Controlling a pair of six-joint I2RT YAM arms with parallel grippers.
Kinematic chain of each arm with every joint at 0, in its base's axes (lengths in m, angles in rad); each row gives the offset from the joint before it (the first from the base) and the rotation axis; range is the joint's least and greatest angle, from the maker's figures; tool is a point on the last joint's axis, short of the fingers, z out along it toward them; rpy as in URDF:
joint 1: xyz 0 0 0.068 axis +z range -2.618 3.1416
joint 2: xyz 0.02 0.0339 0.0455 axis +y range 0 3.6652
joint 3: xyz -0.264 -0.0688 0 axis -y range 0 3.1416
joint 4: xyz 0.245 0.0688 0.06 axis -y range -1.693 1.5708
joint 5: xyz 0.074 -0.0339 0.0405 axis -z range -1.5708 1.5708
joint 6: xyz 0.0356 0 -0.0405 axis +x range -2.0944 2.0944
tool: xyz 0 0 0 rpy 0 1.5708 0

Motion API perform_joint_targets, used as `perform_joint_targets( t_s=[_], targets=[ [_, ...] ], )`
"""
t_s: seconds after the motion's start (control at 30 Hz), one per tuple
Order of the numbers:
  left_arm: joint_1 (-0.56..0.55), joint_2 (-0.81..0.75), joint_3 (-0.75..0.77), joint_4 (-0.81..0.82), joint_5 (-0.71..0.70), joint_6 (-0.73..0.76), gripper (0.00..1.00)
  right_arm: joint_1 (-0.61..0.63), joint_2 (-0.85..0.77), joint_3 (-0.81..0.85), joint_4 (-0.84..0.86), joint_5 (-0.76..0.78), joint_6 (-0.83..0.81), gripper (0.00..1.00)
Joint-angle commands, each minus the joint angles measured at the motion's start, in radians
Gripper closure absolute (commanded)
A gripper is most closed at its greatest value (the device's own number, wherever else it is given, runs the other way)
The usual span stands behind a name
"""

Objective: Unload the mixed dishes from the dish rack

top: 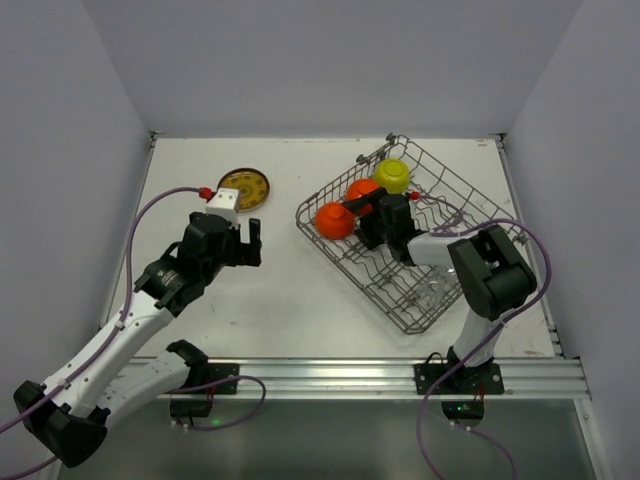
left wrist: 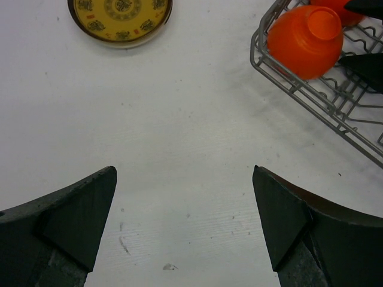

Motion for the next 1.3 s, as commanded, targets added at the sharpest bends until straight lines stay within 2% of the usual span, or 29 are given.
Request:
perform_joint_targets(
  t_s=[0.0,0.37,0.63,0.77,0.87,0.97,1.1,1.17,1.27],
  targets=[
    [-0.001,-0.012,-0.010,0.087,0.008,0.013,0.00,0.006,0.005,-0.009,0.056,0.018,-0.024,0.01],
    [-0.002,-0.006,-0.016,0.095,0.015,0.008,0.00,0.012,0.054,0.001,0.081,-0.003,-0.024,0.01],
    [0.005,0.046,0.039,0.112,0.061,-0.013,0.00,0.017,0.043,-0.005,0.082,0.005,-0.028,0.01],
    [0.008,0.103,0.079,0.124,0.094,-0.116,0.00,0.018,0.042,-0.014,0.095,0.008,-0.028,0.01],
    [0.010,0.201,0.103,0.181,0.120,-0.238,0.00,0.018,0.040,-0.020,0.107,0.003,-0.022,0.01],
    [0.010,0.328,0.120,0.294,0.160,-0.294,0.00,0.018,0.033,-0.026,0.110,0.003,-0.019,0.01],
    [0.014,0.544,0.238,0.351,0.167,-0.303,0.02,0.018,0.014,-0.041,0.110,0.003,-0.021,0.01],
    [0.018,0.606,0.280,0.369,0.166,-0.285,0.06,0.018,0.007,-0.044,0.110,0.005,-0.022,0.01],
    [0.024,0.749,0.390,0.341,0.140,-0.273,0.11,0.018,0.000,-0.048,0.111,-0.003,-0.019,0.01]
  ],
)
